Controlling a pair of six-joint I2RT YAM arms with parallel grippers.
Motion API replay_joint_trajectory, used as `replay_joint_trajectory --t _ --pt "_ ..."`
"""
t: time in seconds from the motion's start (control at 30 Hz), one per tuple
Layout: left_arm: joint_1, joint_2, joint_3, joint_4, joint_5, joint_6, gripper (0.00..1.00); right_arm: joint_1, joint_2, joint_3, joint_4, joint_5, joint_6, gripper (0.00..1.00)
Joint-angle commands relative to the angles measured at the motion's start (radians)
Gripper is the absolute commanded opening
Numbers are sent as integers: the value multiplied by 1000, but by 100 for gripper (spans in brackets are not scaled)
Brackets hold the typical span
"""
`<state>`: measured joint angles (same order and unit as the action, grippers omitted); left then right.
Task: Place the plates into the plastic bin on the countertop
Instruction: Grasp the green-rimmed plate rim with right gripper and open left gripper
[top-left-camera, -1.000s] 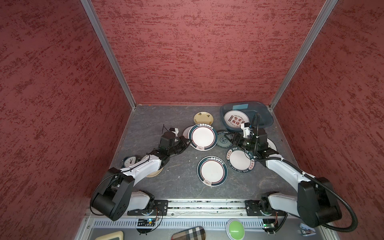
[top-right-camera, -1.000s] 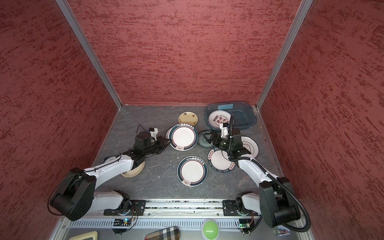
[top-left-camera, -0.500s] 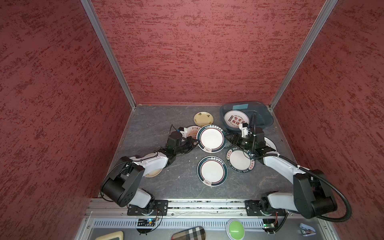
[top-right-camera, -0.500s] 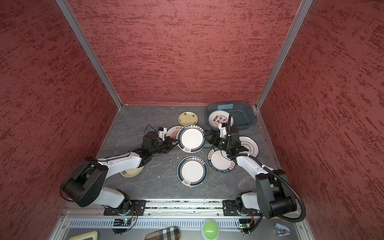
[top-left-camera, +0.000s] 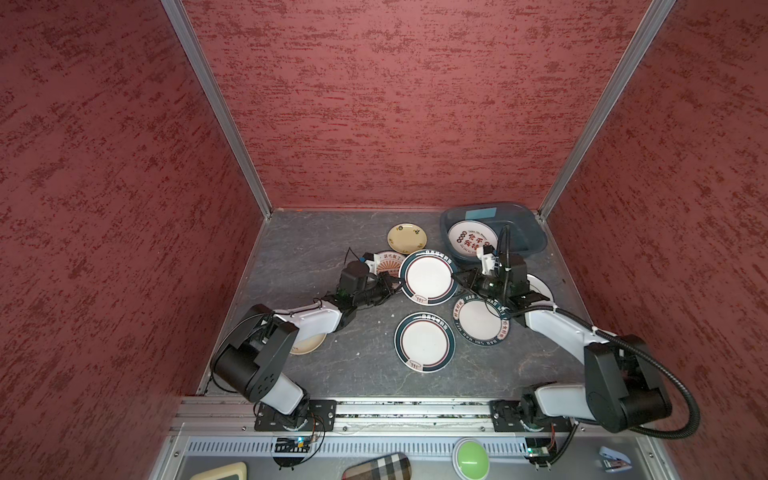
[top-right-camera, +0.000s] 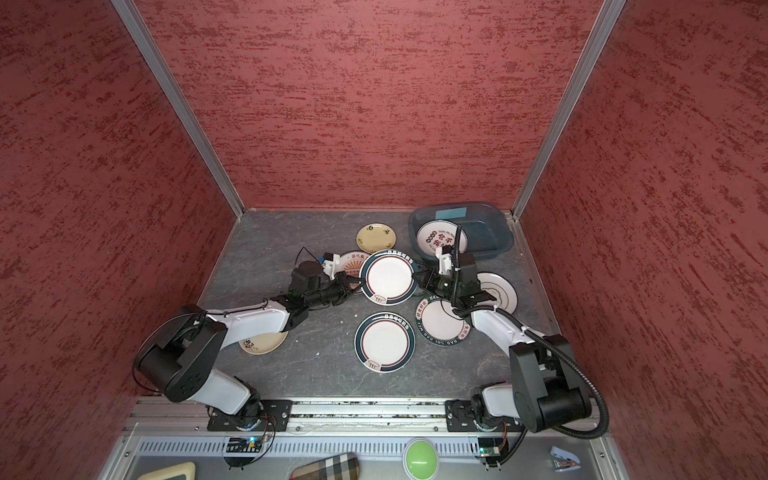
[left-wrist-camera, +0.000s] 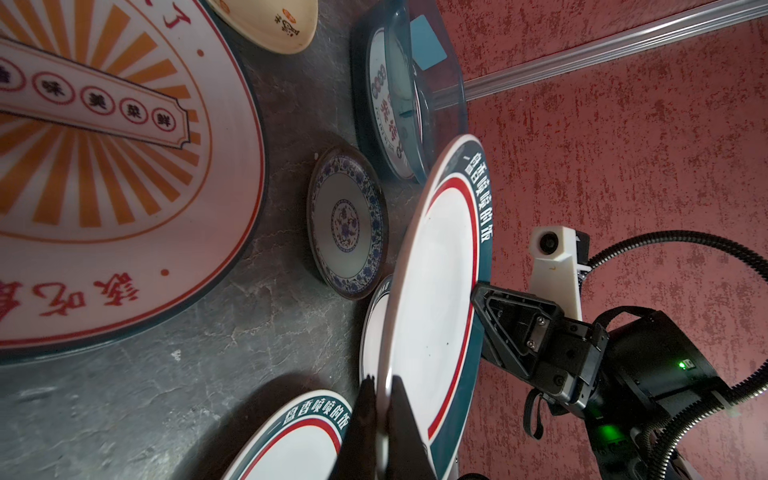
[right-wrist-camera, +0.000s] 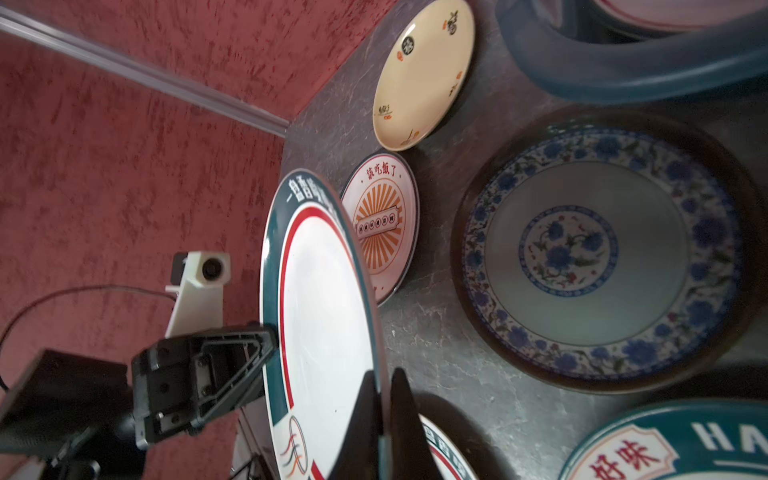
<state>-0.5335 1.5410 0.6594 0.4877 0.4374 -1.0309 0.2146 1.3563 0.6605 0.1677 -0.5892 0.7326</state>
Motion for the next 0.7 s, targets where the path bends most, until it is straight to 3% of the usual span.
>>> replay_joint_trajectory --t 0.0,0.03,0.1,0.23,0.33,0.67 --pt "-9 -1 25 54 6 1 0 6 13 37 -23 38 -5 0" --pt "-7 -5 16 63 -4 -3 10 6 16 43 -40 47 1 0" --pt "-5 -20 -5 87 -22 -4 39 6 20 52 -60 55 8 0" --pt "-3 -67 -11 54 -47 30 83 6 4 60 -95 89 5 0" --pt "3 -120 -11 -20 -81 61 99 3 -27 69 -128 139 -11 0" --pt "67 -275 0 -221 -103 162 99 -6 -44 339 -409 387 -179 0"
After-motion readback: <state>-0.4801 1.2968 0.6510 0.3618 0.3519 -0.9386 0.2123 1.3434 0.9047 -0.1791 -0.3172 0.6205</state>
